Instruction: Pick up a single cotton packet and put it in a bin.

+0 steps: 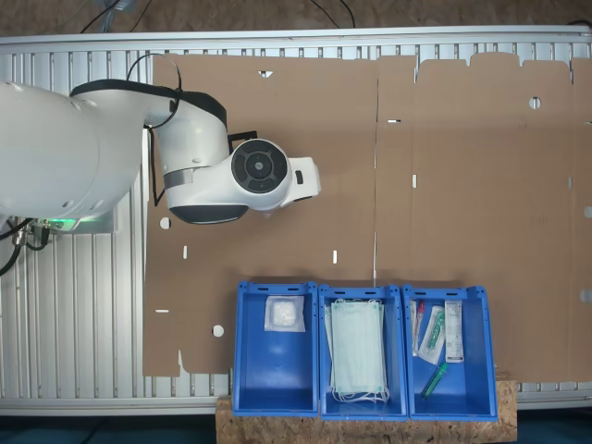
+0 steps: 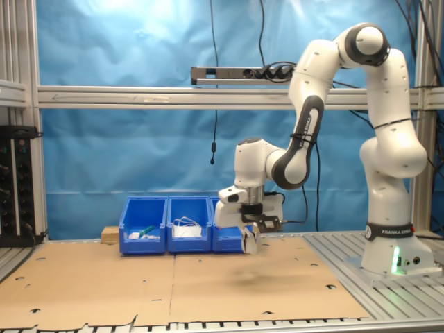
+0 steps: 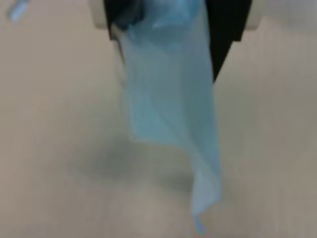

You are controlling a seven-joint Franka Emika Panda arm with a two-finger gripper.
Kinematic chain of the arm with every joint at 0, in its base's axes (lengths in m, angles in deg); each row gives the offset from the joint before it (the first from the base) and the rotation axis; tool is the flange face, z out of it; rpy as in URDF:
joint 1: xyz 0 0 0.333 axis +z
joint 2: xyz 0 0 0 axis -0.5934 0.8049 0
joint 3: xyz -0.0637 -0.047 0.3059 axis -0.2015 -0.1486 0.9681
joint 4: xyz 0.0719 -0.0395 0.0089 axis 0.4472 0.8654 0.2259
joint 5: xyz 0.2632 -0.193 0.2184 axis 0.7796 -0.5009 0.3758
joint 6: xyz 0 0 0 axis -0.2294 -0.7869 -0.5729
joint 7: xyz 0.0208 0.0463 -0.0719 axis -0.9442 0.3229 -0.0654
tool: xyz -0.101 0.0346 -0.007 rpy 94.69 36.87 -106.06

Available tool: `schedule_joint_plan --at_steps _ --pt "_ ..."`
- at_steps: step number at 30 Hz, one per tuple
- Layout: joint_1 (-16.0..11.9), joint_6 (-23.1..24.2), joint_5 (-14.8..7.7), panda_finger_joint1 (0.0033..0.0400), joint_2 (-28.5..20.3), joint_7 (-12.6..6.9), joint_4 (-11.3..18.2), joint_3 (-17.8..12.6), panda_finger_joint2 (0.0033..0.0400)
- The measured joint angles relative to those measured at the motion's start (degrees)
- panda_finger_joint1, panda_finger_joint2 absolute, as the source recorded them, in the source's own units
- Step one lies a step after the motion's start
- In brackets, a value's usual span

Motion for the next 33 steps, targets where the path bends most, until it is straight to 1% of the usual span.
schedule_joint_plan --at_steps 5,10,14,19,24,25,26,27,30,33 --pt "0.0 -3.7 0.4 0.0053 -5.8 0.00 -0.4 0.0 0.0053" --pt "0.0 -7.8 0.4 0.0053 -10.2 0.00 -1.9 -0.3 0.0053" --pt "0.0 -10.3 -0.3 0.0053 -12.2 0.00 -3.6 -1.2 0.0053" --pt "0.0 -12.2 -1.2 0.0053 -13.2 0.00 -5.1 -2.7 0.0053" --pt "-0.2 -14.1 -3.9 0.0053 -13.7 0.00 -6.7 -5.5 0.0053" --pt "-0.3 -14.6 -5.2 0.0053 -13.7 0.00 -7.2 -6.7 0.0053" --pt "-0.3 -14.6 -5.2 0.0053 -13.7 0.00 -7.2 -6.7 0.0053" --pt "-0.4 -15.2 -6.6 0.0053 -13.7 0.00 -7.8 -8.1 0.0053" --pt "-0.5 -15.9 -8.9 0.0053 -13.7 0.00 -8.5 -10.1 0.0053" --pt "-0.7 -16.5 -11.6 0.0053 -13.7 0.00 -9.4 -12.2 0.0053"
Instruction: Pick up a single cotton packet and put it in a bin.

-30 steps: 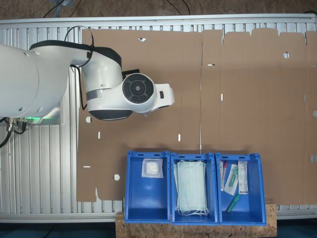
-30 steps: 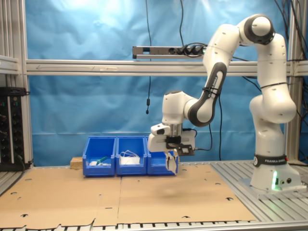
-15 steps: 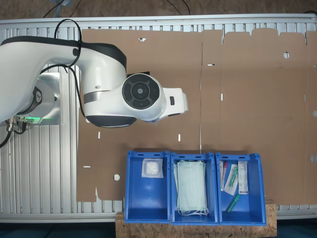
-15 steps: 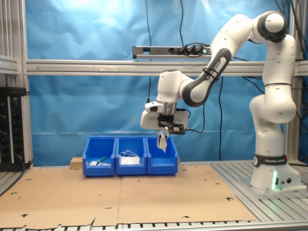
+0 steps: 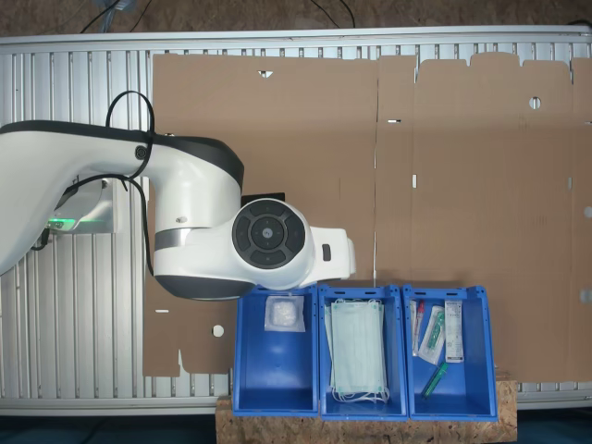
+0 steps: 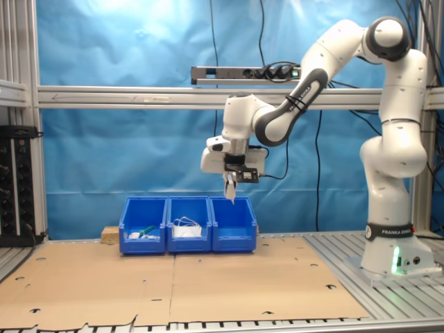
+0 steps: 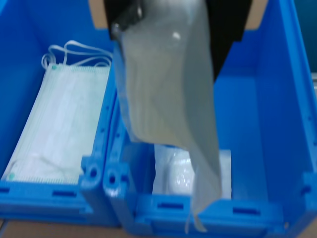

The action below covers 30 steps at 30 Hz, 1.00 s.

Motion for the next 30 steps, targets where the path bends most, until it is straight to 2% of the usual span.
schedule_joint_plan --at_steps 7,12,21,30 --pt "-0.4 -1.0 -6.3 0.0053 0.2 0.00 -2.6 -4.4 0.0053" --pt "-0.6 -1.0 -9.2 0.0053 0.5 0.00 -3.9 -7.0 0.0053" --pt "-0.6 0.3 -12.3 0.0053 1.0 0.00 -4.2 -11.1 0.0053" --pt "-0.7 1.3 -13.5 0.0053 2.5 0.00 -4.2 -12.9 0.0053"
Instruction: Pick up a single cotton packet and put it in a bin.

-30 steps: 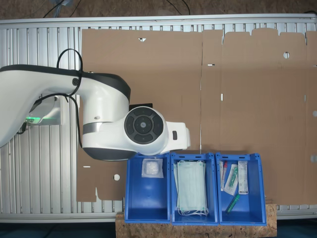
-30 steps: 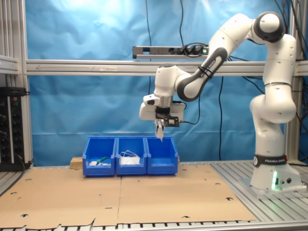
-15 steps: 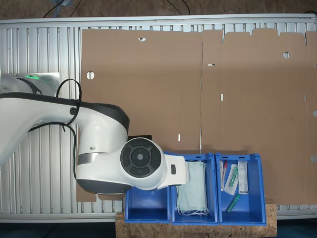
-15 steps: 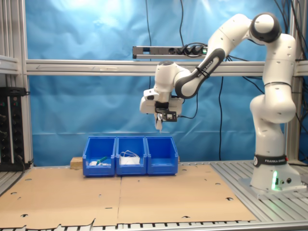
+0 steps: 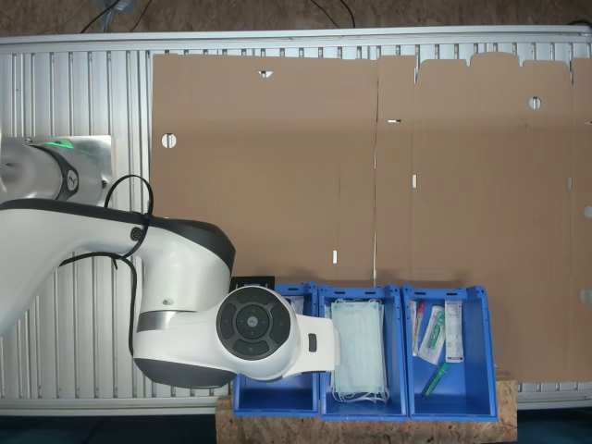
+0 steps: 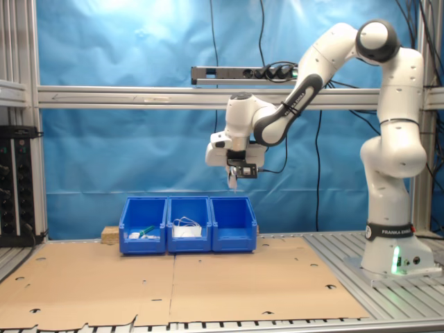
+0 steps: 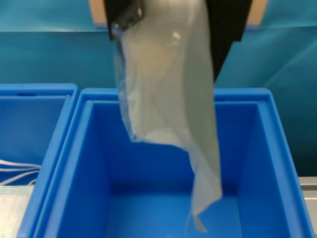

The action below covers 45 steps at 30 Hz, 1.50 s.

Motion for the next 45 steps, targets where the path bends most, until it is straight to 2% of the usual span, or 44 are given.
schedule_joint_plan --at_steps 45 --pt "0.0 1.1 -0.7 0.0053 1.4 0.00 0.0 -0.4 0.0053"
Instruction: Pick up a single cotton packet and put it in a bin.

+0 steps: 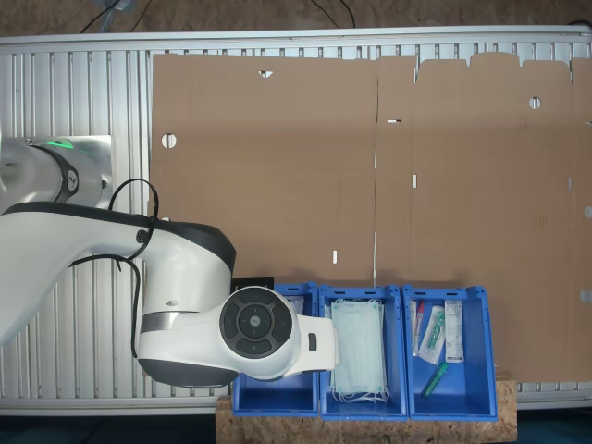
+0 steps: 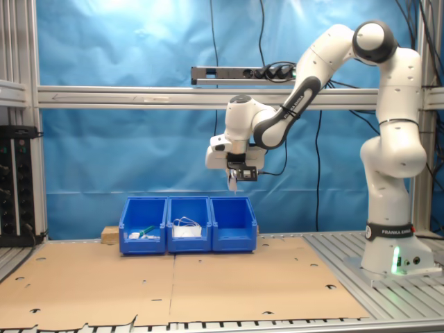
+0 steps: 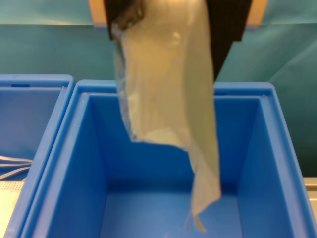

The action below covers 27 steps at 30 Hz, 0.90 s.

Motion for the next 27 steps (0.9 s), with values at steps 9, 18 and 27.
schedule_joint_plan --at_steps 9,18,27 --pt "0.0 0.0 -0.1 0.0053 0.0 0.00 0.0 0.0 0.0053" --pt "0.0 0.0 -0.1 0.0311 0.0 0.00 0.0 0.0 0.0311" --pt "0.0 0.0 -0.1 0.0396 0.0 0.00 0.0 0.0 0.0396"
